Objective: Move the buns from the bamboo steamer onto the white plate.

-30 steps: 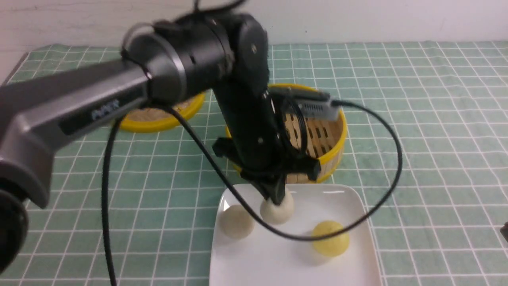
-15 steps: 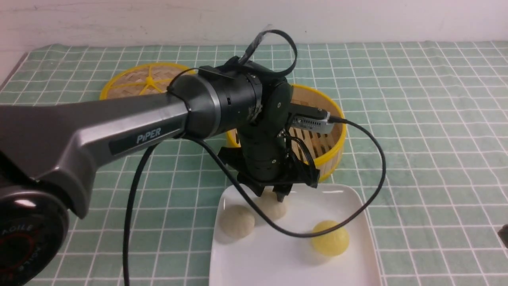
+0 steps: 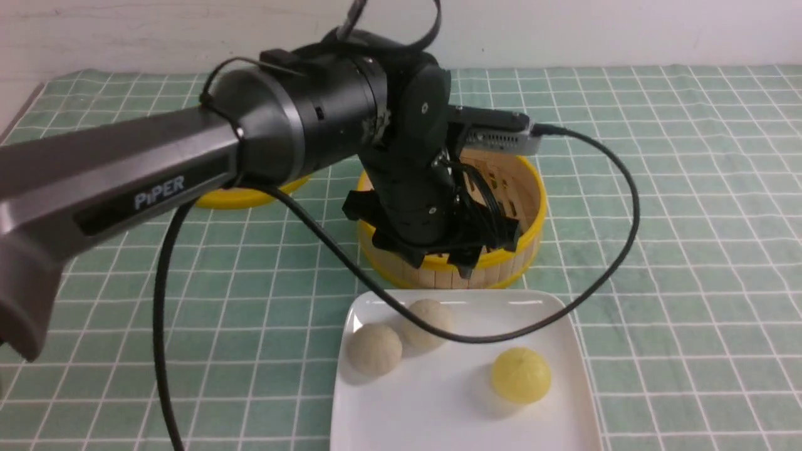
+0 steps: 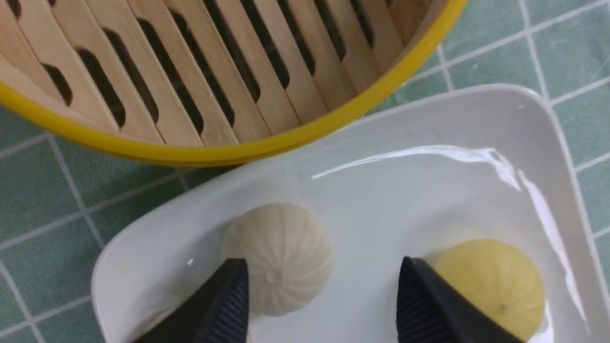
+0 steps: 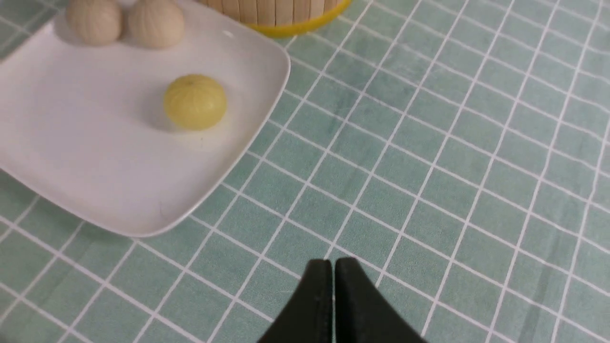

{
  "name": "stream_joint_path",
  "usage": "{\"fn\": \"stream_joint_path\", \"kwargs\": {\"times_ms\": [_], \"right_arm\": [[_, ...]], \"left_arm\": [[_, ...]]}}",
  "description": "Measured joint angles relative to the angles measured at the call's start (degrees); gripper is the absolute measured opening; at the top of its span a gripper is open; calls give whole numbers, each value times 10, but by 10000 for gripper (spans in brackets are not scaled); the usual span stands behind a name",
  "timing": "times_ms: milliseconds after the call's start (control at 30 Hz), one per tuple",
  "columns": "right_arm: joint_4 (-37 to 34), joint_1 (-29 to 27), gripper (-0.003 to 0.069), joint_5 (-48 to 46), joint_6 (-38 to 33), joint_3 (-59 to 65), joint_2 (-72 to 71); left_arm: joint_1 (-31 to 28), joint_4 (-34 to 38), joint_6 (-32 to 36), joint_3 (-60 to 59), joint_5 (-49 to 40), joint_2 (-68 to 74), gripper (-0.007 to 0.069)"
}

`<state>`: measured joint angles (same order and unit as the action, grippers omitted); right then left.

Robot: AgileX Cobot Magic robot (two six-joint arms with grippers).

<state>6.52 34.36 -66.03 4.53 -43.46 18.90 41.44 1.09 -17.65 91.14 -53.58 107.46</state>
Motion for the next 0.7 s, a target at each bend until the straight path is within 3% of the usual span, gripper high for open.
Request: {"fn": "stream_joint_path", "kwargs": {"times_ms": [100,233,400,533,700], "right_arm": [[5,0,36,15,1,5,-57],[-6,0,36,104,2,45,-107],[-92,0,36,217,-9,116,-107],[-176,0,36,248,-61,146,-102],[-207,0,36,284,-103,161,-102]], "left_arm": [[0,0,0,0,-4,-2,388],[0,0,1,0,-7,-2,342],[0,0,2,0,-7,-2,272],[0,0,18,0,-17,-2,220],[0,0,31,0,-33,-2,155]]}}
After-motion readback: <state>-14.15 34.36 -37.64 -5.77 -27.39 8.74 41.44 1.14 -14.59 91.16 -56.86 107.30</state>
